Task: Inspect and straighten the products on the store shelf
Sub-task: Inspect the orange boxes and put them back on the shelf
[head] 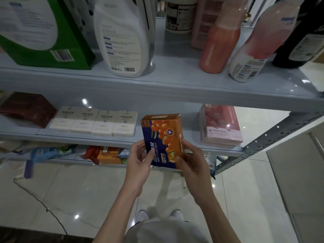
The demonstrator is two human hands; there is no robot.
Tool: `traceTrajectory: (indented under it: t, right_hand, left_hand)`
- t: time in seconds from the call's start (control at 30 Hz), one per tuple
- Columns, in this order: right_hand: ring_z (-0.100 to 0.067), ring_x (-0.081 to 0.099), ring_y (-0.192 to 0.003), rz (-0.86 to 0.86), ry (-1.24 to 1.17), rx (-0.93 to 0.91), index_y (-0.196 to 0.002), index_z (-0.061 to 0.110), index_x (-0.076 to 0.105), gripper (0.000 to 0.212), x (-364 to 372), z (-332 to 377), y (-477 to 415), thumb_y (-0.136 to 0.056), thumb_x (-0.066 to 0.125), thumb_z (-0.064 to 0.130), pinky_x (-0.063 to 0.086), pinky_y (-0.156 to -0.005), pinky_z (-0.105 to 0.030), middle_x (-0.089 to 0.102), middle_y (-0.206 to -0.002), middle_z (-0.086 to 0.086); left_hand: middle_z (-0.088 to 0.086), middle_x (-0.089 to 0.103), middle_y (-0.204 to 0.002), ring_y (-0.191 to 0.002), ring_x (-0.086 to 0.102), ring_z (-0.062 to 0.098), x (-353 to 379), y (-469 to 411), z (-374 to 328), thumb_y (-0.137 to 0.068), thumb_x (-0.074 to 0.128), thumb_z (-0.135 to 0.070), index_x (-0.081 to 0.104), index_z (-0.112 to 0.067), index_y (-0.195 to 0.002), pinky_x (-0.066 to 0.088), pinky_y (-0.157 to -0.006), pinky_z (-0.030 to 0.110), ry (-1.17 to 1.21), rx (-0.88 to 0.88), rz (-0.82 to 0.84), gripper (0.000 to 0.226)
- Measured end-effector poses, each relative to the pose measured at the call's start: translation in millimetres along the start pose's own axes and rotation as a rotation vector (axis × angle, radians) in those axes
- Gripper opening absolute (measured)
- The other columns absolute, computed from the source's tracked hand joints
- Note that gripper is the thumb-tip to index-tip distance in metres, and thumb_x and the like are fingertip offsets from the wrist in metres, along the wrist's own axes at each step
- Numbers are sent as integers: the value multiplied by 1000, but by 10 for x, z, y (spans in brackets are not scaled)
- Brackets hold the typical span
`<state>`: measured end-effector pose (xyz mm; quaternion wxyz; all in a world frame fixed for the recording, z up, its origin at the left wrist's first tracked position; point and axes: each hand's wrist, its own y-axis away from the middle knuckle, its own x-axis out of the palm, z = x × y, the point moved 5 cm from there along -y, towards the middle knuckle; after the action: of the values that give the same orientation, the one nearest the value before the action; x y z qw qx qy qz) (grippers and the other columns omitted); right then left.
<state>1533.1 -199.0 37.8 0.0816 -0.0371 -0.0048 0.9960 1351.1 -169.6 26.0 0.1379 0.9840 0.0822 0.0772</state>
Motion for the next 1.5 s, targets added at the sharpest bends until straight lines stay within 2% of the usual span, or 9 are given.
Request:
traceTrajectory:
  t: [0.17,0.23,0.37,0.47,0.63,0.93,1.07,1.3,1.5]
  right_hand:
    - [-12,73,-101,-99,-237,156,-128,26,61,35,-40,-10,-21,-101,62,4,60,-73,-30,72,-121,8]
    - [-18,74,-91,-146,-231,182,-124,27,65,31,-69,-22,-63,-98,66,10,58,-75,-34,75,-116,3]
    - [-17,74,-104,-160,-266,227,-123,29,68,36,-114,0,-120,-87,68,32,62,-78,-35,73,-118,7]
    - [-22,72,-111,-166,-311,256,-130,26,68,41,-152,-19,-184,-91,62,38,62,-83,-40,71,-126,-1]
    - [-26,69,-116,-176,-337,260,-130,21,67,29,-179,-33,-252,-108,47,20,58,-92,-42,72,-123,-4]
    - [-22,69,-115,-227,-364,300,-129,24,69,31,-227,-26,-266,-110,46,29,58,-95,-39,76,-113,4]
    - [-17,70,-112,-218,-353,290,-127,27,68,29,-225,11,-270,-110,45,27,60,-87,-30,76,-109,10]
    - [-20,68,-118,-157,-322,154,-129,21,68,37,-188,160,-257,-94,62,31,61,-79,-29,63,-137,-3]
    - [-13,68,-116,-125,-279,144,-124,15,69,32,-155,199,-253,-95,63,26,60,-77,-22,64,-138,2]
  left_hand:
    - [-3,70,-118,-101,70,12,-35,-21,-37,-98,66,-20,64,-35,-117,60,-78,38,23,-14,-19,25]
    - [3,72,-117,-102,69,23,-43,-26,-48,-101,61,-16,68,-29,-116,55,-84,46,59,-13,-15,21]
    - [-3,67,-130,-117,66,18,3,-27,-112,-103,56,-22,67,-26,-126,59,-78,29,39,7,56,26]
    - [-12,61,-139,-128,59,12,48,-51,-169,-103,55,-24,66,-30,-129,60,-87,31,39,15,75,29]
    - [-9,69,-128,-117,65,8,148,-28,-246,-105,52,-29,62,-29,-133,59,-84,25,15,37,83,30]
    - [-23,73,-96,-90,68,-6,280,-8,-323,-103,56,-32,66,-26,-123,53,-69,12,-24,63,55,24]
    - [-14,75,-103,-96,71,3,263,-34,-281,-104,54,-31,68,-25,-122,57,-75,18,-12,32,49,24]
    - [3,74,-115,-114,69,19,171,-96,-131,-108,46,-35,65,-19,-121,55,-100,41,109,-111,23,28]
    - [8,72,-120,-117,67,25,103,-123,-91,-105,53,-24,65,-11,-121,55,-98,43,142,-124,8,24]
